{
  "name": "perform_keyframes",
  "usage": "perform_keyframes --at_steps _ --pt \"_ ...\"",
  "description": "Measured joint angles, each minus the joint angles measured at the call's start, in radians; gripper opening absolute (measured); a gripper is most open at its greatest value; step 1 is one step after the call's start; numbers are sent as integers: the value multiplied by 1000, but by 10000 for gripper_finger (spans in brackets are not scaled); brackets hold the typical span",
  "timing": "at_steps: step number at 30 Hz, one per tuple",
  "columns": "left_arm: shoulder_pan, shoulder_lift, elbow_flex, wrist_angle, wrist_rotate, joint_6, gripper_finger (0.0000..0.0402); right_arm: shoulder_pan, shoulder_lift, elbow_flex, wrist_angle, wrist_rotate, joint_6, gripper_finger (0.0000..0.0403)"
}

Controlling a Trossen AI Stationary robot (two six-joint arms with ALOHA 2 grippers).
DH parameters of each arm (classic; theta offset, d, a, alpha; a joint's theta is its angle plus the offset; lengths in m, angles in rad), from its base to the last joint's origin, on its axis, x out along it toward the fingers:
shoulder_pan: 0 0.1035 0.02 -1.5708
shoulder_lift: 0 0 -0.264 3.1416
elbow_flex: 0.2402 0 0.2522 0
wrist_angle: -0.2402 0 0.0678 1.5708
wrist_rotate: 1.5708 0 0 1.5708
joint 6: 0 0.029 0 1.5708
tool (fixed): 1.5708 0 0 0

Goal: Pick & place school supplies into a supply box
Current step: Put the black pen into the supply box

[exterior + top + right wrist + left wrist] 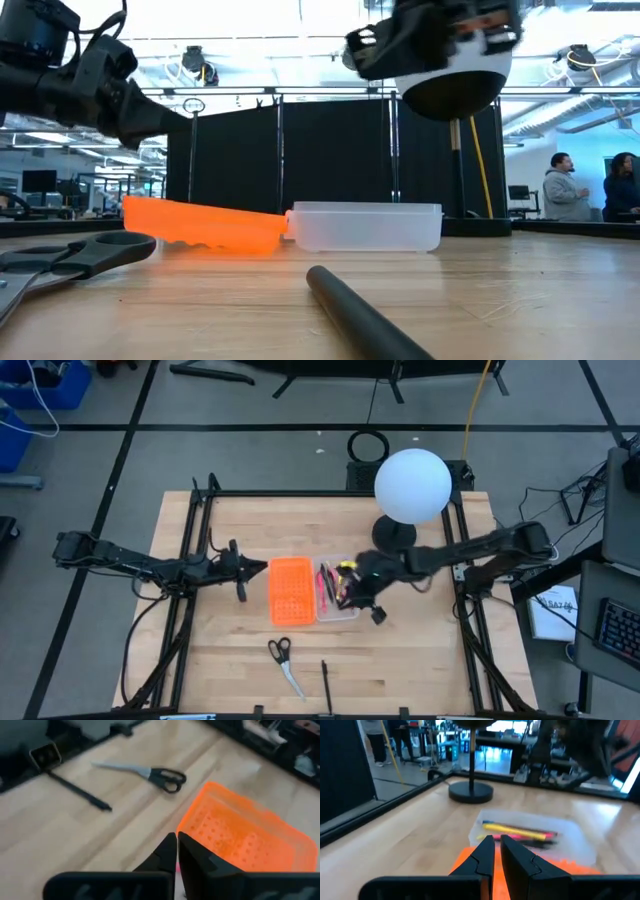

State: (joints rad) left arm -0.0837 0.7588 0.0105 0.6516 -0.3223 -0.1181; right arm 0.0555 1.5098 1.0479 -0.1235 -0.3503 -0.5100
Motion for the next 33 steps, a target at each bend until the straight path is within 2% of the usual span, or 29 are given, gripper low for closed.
perform_keyframes --at_steps 7,10,12,16,28,33 --pt "0 0 0 80 -23 -13 37 26 -157 -425 621 6 219 14" --pt "0 0 0 120 -41 4 37 3 -214 -547 768 6 304 3" --pt "0 0 0 120 -43 19 37 -9 -247 -599 810 20 339 2" --pt "0 0 0 85 -44 59 37 -8 -291 -670 870 117 375 1" --pt "1 0 0 68 -46 143 37 -10 -363 -790 1020 111 409 1" --pt "1 0 0 52 -45 136 37 -6 -354 -834 1231 115 506 1"
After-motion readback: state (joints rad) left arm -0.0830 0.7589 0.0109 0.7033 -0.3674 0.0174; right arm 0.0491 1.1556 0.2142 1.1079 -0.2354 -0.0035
